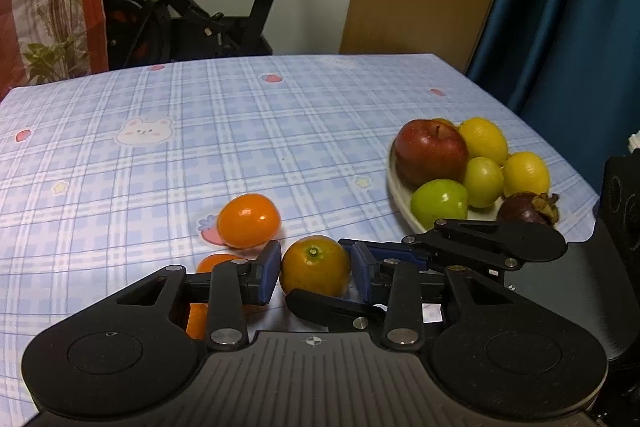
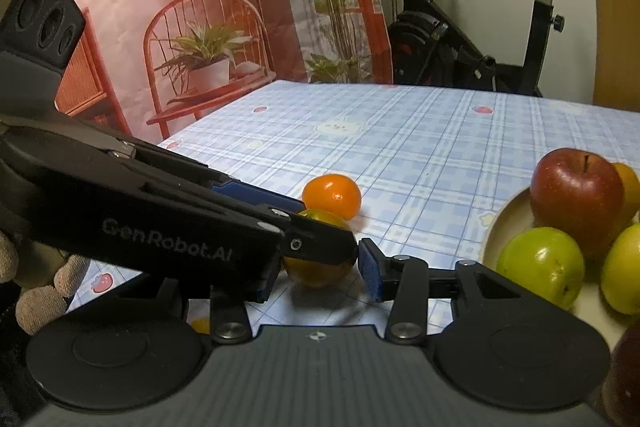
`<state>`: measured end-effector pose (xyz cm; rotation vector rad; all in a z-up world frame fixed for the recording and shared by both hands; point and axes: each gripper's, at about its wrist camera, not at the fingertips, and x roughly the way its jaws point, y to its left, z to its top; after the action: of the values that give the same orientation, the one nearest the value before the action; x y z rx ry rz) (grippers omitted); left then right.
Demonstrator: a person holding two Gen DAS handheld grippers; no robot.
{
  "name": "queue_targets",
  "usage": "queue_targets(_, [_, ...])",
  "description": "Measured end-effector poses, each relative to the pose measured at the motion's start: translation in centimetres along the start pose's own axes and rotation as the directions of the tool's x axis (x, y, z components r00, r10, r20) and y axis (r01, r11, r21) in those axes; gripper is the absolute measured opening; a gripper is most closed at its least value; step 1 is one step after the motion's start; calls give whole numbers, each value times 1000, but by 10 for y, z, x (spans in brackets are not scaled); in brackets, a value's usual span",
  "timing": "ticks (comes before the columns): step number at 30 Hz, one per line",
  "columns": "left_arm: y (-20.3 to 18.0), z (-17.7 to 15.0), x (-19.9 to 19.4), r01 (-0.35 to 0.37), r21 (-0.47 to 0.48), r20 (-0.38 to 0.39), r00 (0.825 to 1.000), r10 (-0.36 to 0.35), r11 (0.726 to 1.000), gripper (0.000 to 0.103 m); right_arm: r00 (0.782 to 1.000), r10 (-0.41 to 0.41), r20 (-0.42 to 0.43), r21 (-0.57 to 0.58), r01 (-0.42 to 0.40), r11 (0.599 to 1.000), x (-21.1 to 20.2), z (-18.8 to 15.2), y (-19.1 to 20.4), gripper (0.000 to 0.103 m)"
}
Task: Organize fruits
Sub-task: 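Carry the tangerine over the beige plate with the left gripper, then lower the tangerine onto the plate and open the left gripper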
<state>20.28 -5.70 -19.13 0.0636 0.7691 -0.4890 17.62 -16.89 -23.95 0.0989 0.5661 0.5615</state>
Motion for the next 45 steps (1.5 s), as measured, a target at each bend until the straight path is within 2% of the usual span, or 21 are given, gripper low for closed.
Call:
queue_targets(5, [-13,3,-3,49,5,19,999,-49,999,38,1000,-19,6,37,19,999,-16,-3,-4,45])
queue_targets(12, [-47,15,0,150,64,57,986,-154,987,38,992,-121,45,94,116,989,-57,0,-20,45])
queue_targets(21, [-81,17,26,259,88,-4,966,-259,962,38,962,-272,-6,134,270,953,-89,-6,-36,45])
queue_targets(28, [-86,13,35,254,96,-22,967,-253,962,38,955,-294,-28,142,295,945,-91,-13,-40,45])
queue_targets(37, [-80,10,37,240,60,10,970,-241,969,38,952,-305,-29,100,306,947,-82,-16,-40,45])
queue_targets(42, [-77,10,34,221,36,13,975,-222,974,43,946,-323,-11,78,323,943,-82,-15,-37,46])
queue_targets(45, [-74,11,26,213,21,28,977,-213,977,44,947,-320,15,74,319,945,-85,-15,-35,51])
